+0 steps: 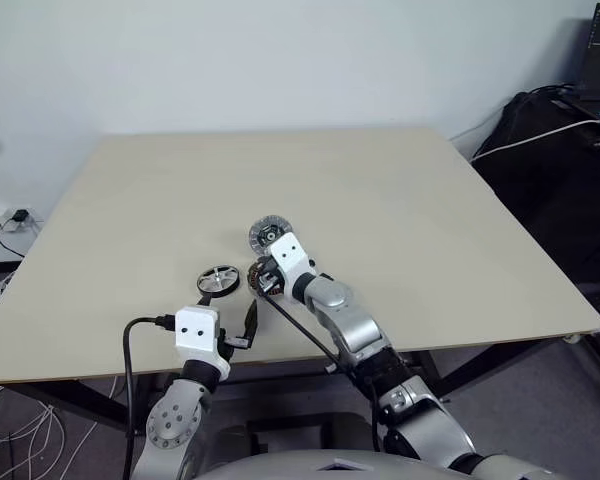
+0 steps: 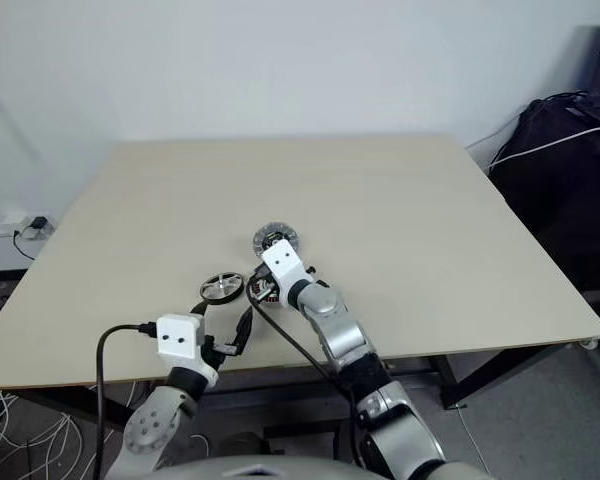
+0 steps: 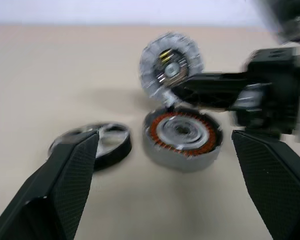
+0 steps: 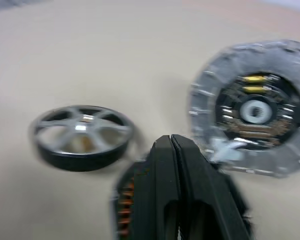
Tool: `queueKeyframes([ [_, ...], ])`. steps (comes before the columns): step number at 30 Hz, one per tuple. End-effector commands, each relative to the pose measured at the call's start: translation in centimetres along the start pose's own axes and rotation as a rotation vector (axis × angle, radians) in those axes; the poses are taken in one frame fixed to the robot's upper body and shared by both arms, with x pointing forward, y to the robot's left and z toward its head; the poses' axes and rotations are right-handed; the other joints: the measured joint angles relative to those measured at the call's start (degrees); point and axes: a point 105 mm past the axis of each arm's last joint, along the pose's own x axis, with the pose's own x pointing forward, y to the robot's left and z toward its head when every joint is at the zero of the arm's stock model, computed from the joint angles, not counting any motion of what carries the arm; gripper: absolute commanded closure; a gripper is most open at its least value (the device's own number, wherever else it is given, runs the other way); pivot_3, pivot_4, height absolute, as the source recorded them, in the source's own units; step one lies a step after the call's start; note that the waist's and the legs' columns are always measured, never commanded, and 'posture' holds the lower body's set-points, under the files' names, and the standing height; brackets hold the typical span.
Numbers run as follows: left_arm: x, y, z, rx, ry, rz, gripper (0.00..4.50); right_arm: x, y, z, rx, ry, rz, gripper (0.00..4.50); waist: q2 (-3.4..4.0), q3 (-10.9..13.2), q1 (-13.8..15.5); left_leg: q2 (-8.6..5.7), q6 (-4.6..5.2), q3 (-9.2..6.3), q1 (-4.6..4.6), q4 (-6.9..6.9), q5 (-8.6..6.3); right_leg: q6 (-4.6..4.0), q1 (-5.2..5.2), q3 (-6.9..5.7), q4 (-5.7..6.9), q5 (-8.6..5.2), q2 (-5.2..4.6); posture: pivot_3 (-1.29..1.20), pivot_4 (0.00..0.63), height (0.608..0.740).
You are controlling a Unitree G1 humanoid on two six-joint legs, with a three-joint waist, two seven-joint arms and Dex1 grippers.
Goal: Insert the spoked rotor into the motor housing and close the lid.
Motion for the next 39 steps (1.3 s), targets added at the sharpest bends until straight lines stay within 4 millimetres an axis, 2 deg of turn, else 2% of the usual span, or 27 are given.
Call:
queueKeyframes([
  [1, -0.1, 1.2, 0.9, -0.079, -0.024, 0.065, 0.0, -1.0, 1.0, 2.4, -0.001, -0.094, 0.053, 4.45, -0.05, 0.0, 0.1, 0.0, 0.0, -0.02, 0.0, 0.0, 0.0, 0.0, 0.0, -0.01, 0.0, -0.01, 0.0, 0.0, 0.0, 0.74],
  [6, 0.6, 2.0, 0.3, -0.211, -0.021, 0.064, 0.0, -2.5, 1.2, 1.6, 0.018, -0.078, 0.056, 4.45, -0.13, 0.0, 0.4, -0.02, 0.0, -0.07, 0.02, 0.02, 0.01, 0.0, 0.05, -0.03, -0.01, -0.07, -0.01, 0.0, 0.0, 0.74],
  [9, 1.5, 2.0, 0.2, -0.369, -0.04, 0.038, 0.0, -3.2, 0.8, 1.2, 0.038, -0.061, 0.036, 4.45, -0.19, 0.0, 0.3, -0.05, 0.0, -0.07, 0.02, 0.04, 0.01, -0.04, 0.07, -0.02, -0.01, -0.04, -0.01, 0.0, 0.0, 0.74],
  [14, 2.7, 2.5, -1.0, -0.581, -0.029, 0.033, 0.0, -4.0, 0.3, 1.1, 0.053, -0.056, 0.005, 4.45, -0.25, 0.1, 0.2, -0.32, -0.02, -0.14, 0.01, 0.04, 0.02, -0.05, 0.06, -0.02, 0.0, -0.04, 0.05, 0.0, 0.0, 0.74],
  [22, 3.4, 4.0, -2.7, -0.862, -0.027, 0.035, 0.0, -4.7, -0.6, 1.0, 0.073, -0.053, -0.05, 4.45, -0.47, 0.1, 0.3, -0.39, -0.04, -0.25, 0.0, 0.05, 0.03, -0.01, 0.14, -0.01, -0.04, -0.07, 0.07, 0.0, 0.0, 0.74],
  [32, 5.0, 4.1, -2.9, -1.017, -0.06, -0.045, 0.0, -5.0, -0.1, 0.7, 0.085, -0.043, -0.045, 4.45, -0.6, 0.1, 0.4, -0.44, -0.07, -0.29, 0.0, 0.06, 0.05, -0.02, 0.2, -0.01, -0.04, -0.06, 0.08, 0.0, 0.0, 0.74],
  [39, 6.2, 3.3, -3.0, -1.036, -0.036, -0.096, 0.0, -6.1, 1.1, 0.6, 0.096, -0.046, 0.066, 4.45, -0.69, 0.0, 0.5, -0.46, -0.07, -0.33, -0.01, 0.06, 0.06, -0.01, 0.23, -0.01, -0.09, -0.06, 0.11, 0.0, 0.0, 0.74],
])
